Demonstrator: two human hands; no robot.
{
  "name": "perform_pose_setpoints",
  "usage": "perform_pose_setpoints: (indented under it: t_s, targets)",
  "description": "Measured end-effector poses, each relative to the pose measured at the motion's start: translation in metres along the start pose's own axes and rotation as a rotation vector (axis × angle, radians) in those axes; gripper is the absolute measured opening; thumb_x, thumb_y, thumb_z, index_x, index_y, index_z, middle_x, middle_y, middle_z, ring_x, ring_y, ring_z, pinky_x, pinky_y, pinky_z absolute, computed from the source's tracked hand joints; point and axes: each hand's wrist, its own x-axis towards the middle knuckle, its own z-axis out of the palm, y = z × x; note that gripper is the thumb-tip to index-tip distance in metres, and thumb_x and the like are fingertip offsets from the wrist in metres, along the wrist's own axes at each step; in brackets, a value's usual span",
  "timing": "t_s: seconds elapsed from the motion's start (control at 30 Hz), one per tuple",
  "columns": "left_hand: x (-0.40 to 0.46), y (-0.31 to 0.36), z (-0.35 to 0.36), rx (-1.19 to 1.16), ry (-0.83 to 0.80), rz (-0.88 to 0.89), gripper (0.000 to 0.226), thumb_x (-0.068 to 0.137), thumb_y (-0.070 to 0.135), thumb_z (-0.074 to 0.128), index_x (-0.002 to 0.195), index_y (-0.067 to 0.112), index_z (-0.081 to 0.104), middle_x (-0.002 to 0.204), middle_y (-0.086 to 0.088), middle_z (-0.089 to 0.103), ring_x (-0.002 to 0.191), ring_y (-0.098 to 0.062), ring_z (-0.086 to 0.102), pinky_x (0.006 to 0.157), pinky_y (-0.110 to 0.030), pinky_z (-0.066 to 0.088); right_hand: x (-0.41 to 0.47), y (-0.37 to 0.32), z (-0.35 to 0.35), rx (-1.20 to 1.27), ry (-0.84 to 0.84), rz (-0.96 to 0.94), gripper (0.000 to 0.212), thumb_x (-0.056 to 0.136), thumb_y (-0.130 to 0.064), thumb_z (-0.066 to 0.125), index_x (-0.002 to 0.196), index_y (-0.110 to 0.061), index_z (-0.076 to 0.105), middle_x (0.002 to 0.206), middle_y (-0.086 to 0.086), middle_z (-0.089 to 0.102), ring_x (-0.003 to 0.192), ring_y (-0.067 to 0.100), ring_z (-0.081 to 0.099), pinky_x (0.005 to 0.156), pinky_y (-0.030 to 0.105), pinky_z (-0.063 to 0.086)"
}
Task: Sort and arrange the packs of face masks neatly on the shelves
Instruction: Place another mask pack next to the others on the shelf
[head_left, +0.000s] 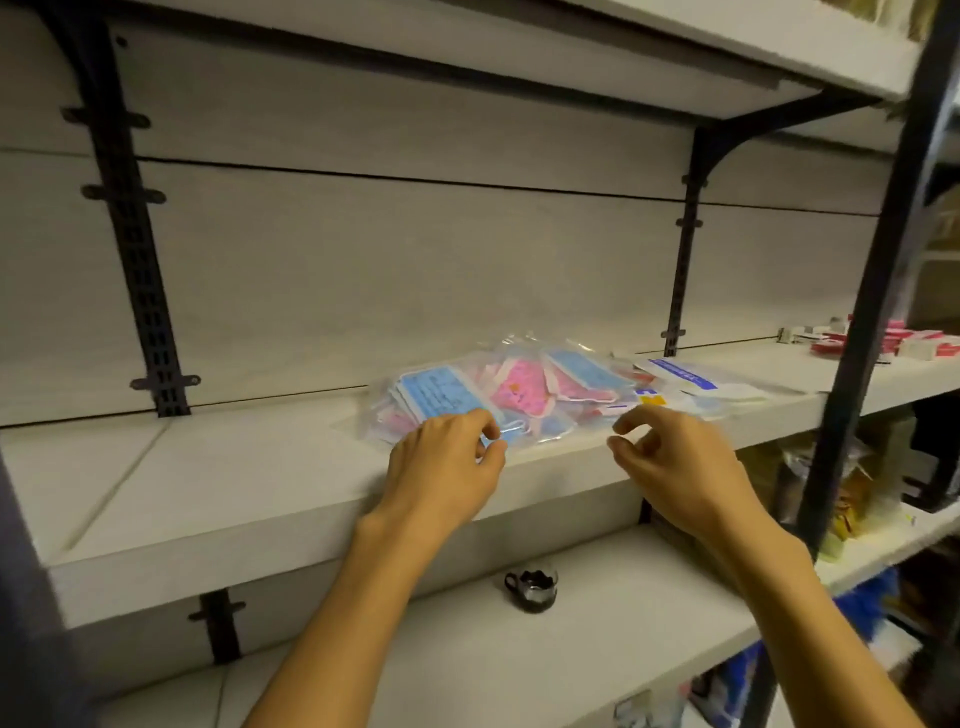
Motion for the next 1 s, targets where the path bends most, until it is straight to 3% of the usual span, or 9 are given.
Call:
perform_pose_setpoints:
  t_s: [0.4,0.57,0.8,1.0]
  targets:
    - [0.025,0.089,0.077,0.027,0.046,-0.124,0.014,0.092,0.033,0.05,0.096,0.028,0.063,0.092,0.009,0.068,0.093,-0.016,0.06,0.076,-0.033,0.048,0.063,0.127,-0.034,0.074,-0.08,-0.106,0.015,0.091,-0.036,0.059,0.104,-0.029,0.062,0.071,-0.009,0.065,0.071,0.011,0.062,0.073,0.038,0.056]
    - [0.045,0.09,0.08,0.053,0.146,-0.17,0.014,0.091,0.031,0.05,0.093,0.028,0.064,0.089,0.011,0.067,0.087,-0.017,0.059,0.068,-0.03,0.044,0.095,0.141,-0.027,0.111,-0.071,-0.15,0.015,0.09,-0.036,0.059,0.103,-0.03,0.062,0.07,-0.011,0.066,0.071,0.014,0.061,0.073,0.038,0.055]
    - [0.083,0.073,0.084,0.116,0.148,-0.227,0.015,0.091,0.032,0.05,0.096,0.028,0.063,0.09,0.008,0.067,0.091,-0.02,0.06,0.069,-0.03,0.044,0.158,0.143,-0.007,0.12,-0.037,-0.171,0.017,0.089,-0.032,0.06,0.103,-0.024,0.066,0.076,-0.005,0.064,0.082,0.023,0.06,0.071,0.035,0.049]
    - [0.12,0.077,0.099,0.193,0.147,-0.255,0.023,0.092,0.038,0.049,0.111,0.03,0.059,0.106,0.005,0.065,0.104,-0.023,0.056,0.078,-0.03,0.042,0.207,0.139,0.022,0.098,-0.016,-0.147,0.022,0.09,-0.035,0.059,0.105,-0.021,0.064,0.086,0.004,0.072,0.085,0.026,0.063,0.074,0.038,0.054]
